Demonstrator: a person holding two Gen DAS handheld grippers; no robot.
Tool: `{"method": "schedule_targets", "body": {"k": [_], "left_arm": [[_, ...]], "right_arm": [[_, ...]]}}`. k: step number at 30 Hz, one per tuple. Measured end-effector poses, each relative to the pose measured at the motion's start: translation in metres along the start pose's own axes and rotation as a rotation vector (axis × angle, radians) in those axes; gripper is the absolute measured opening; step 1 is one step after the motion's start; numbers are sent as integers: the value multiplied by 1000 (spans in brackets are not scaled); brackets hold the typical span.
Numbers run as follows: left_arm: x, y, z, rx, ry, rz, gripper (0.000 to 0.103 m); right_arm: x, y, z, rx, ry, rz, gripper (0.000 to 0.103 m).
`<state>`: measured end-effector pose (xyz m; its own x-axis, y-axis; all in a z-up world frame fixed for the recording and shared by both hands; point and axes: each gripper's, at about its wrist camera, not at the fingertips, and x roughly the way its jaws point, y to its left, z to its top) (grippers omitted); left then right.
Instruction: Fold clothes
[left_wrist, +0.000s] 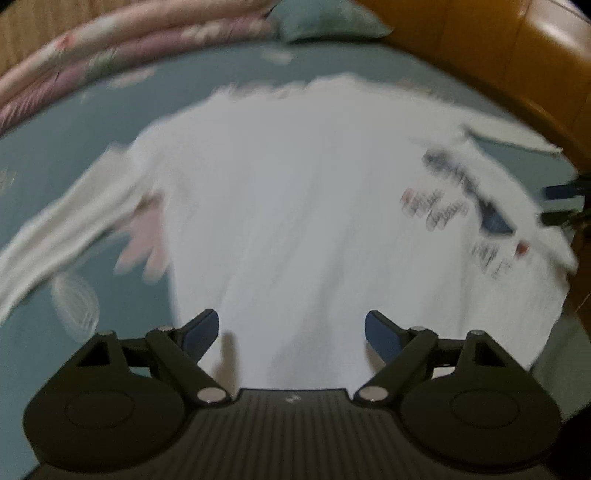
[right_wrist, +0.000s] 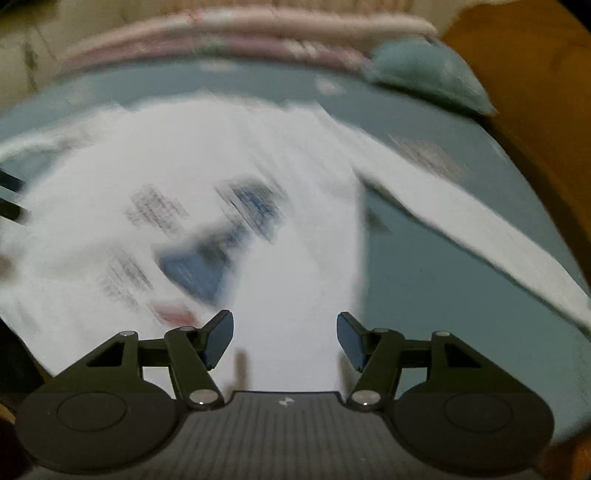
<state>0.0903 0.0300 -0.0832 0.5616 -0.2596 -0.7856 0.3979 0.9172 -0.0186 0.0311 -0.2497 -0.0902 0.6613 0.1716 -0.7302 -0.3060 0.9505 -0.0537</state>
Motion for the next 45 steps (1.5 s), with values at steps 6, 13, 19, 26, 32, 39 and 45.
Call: {"method": "schedule_targets", "body": {"k": [6, 13, 19, 26, 32, 39, 45], "left_arm": [[40, -31, 20, 42, 3, -5, 86], [10, -18, -46, -1, 28, 41, 91], [-9, -11, -59, -54, 79, 19, 94], [7, -3, 3, -7, -18, 2, 94], [72, 35, 66, -92, 7, -38, 94], [82, 92, 59, -188, 30, 57, 95], [64, 98, 69, -231, -21, 47, 94]], "right_arm": [[55, 51, 29, -43, -22, 82, 72], [36, 55, -27, 77, 3, 69, 103], [26, 53, -31, 111, 11, 53, 103], [29, 59, -32, 120, 7, 35, 103], [29, 59, -31, 118, 8, 33, 103], [28, 57, -34, 109, -5, 47, 103], [30, 59, -31, 103, 14, 49, 103]]}}
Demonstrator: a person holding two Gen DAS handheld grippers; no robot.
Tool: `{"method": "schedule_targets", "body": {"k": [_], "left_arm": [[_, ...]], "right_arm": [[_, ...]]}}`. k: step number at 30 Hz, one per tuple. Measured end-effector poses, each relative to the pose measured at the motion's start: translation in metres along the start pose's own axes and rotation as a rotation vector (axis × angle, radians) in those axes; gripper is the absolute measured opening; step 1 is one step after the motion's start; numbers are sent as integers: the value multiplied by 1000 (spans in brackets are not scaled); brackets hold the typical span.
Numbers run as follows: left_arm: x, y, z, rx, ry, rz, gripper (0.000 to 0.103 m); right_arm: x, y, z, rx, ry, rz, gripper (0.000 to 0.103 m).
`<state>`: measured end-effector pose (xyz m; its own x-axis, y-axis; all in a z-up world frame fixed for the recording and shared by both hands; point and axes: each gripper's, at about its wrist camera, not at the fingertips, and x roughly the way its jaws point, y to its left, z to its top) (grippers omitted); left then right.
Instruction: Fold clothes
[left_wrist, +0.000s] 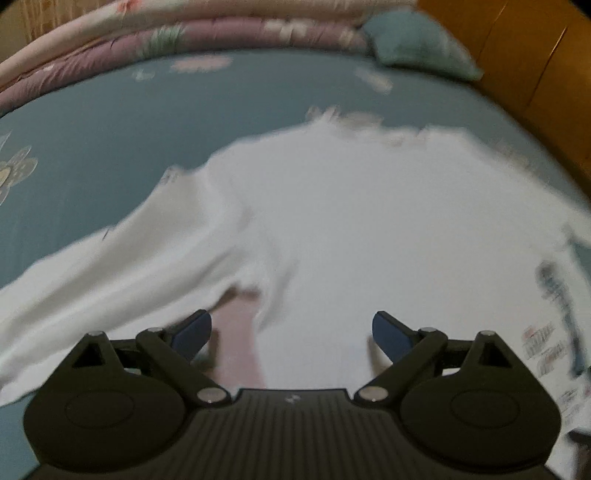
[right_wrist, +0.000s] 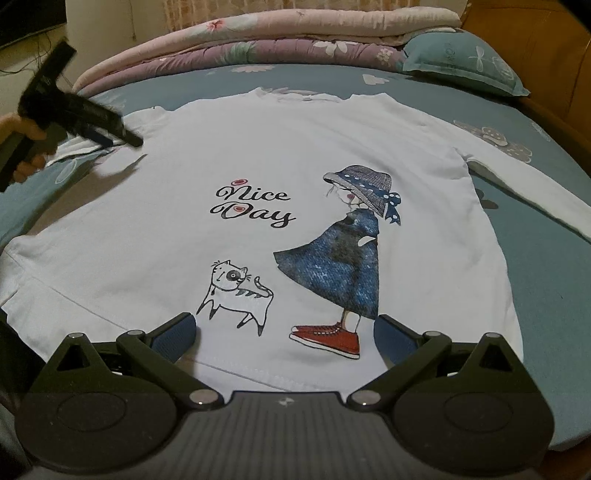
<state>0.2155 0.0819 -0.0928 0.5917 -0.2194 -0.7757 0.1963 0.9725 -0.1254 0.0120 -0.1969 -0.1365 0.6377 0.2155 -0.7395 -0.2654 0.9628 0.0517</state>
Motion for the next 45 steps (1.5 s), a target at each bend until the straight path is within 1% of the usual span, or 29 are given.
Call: {"method": "schedule_targets", "body": {"k": [1, 3, 6, 7, 10, 13, 15, 16, 18, 21, 24, 25, 28, 31, 33, 35, 36, 37, 39, 41, 43, 45], "left_arm": [[-3, -4, 3, 0, -19, -26, 94], [2, -20, 12, 27, -10, -78, 94], [12, -44, 25, 80, 3, -155, 94], [18, -50, 29, 91, 8, -165, 94], [36, -56, 39, 104, 29, -149, 94], [50, -54, 42, 101, 51, -132, 94], [58, -49, 41, 97, 58, -123, 94], [61, -45, 40, 95, 58, -118, 94], [68, -39, 38, 91, 58, -107, 94], [73, -28, 45, 89, 45, -69, 94], [87, -14, 58, 85, 35, -7, 95], [91, -12, 62, 91, 29, -1, 98], [103, -7, 75, 107, 16, 22, 101], [112, -2, 89, 93, 16, 42, 102], [117, 0, 97, 77, 23, 52, 102], [111, 1, 101, 69, 33, 54, 99], [105, 0, 102, 72, 30, 54, 99], [95, -2, 101, 88, 5, 46, 99], [79, -4, 97, 119, -26, -5, 100], [73, -4, 94, 113, -10, -53, 100], [74, -3, 92, 103, 4, -76, 100], [80, -1, 89, 90, 18, -100, 100]], "right_arm": [[0, 1, 2, -1, 11, -1, 103], [-1, 0, 11, -5, 47, 22, 103], [-7, -6, 38, -57, -10, 48, 103], [-8, -9, 51, -83, -37, 39, 103], [6, -29, 97, -123, -111, -1, 103], [39, -70, 139, -7, -127, -13, 103], [65, -98, 157, 89, -118, 24, 103], [80, -111, 163, 139, -104, 50, 103], [110, -135, 169, 205, -62, 27, 103], [130, -157, 172, 192, -103, -13, 103], [155, -177, 188, 158, -74, -157, 103], [160, -185, 193, 167, -76, -164, 103], [175, -202, 215, 185, -64, -181, 103], [188, -212, 229, 202, -43, -213, 103], [188, -217, 234, 235, -29, -208, 103], [177, -220, 239, 258, -18, -207, 103], [167, -216, 239, 252, -34, -177, 103], [156, -209, 238, 240, -59, -136, 103], [134, -197, 236, 215, -108, -54, 103], [133, -189, 235, 195, -103, 33, 103], [139, -184, 234, 192, -84, 112, 103], [154, -183, 235, 209, -71, 140, 103]]}}
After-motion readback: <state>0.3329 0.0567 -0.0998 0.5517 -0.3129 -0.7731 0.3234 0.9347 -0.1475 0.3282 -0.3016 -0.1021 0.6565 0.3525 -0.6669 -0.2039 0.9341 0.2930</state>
